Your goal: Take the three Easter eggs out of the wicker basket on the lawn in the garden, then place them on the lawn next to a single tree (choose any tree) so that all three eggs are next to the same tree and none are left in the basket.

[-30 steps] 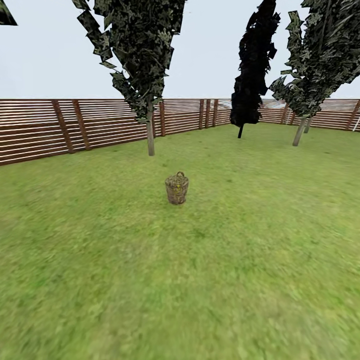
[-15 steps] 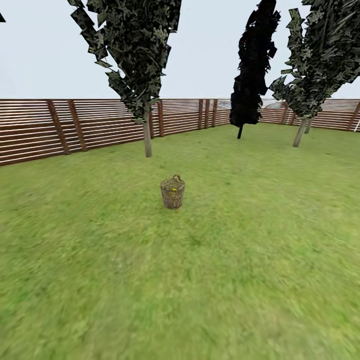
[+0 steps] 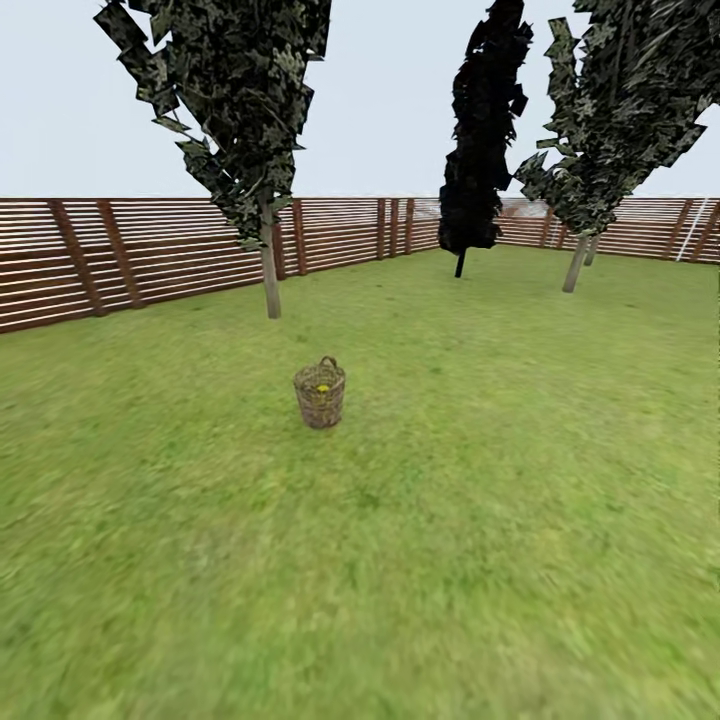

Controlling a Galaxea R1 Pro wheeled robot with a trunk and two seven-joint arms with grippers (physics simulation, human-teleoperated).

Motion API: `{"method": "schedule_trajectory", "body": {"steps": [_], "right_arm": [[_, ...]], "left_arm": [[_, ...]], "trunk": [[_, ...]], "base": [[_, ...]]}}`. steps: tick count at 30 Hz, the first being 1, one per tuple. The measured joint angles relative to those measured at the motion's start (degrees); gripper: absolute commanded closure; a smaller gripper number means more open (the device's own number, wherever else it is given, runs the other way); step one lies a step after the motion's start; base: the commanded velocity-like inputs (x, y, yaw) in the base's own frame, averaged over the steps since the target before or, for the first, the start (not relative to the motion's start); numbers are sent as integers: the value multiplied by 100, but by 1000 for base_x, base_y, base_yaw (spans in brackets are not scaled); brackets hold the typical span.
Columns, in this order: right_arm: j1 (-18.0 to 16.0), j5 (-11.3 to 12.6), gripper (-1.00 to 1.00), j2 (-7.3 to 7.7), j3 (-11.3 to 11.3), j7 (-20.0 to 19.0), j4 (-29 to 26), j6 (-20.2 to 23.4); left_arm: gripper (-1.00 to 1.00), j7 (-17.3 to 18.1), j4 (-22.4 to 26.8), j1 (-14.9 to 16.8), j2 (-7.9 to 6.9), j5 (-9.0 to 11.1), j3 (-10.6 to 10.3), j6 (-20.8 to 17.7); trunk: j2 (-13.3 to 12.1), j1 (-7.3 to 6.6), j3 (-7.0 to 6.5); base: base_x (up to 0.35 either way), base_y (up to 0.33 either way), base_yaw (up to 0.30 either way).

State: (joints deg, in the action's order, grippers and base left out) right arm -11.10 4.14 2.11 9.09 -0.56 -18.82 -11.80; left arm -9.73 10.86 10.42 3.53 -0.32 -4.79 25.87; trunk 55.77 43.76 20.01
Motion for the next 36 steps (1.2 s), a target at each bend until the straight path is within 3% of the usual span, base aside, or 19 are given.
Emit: {"method": "schedule_trajectory", "body": {"steps": [36], "right_arm": [[1,4,-100,0,0,0,-10,-1]], "left_arm": [[-100,0,-1,0,69,-6,0,0]], "trunk": [[0,0,0]], "base": [[304,-172,-1]]}}
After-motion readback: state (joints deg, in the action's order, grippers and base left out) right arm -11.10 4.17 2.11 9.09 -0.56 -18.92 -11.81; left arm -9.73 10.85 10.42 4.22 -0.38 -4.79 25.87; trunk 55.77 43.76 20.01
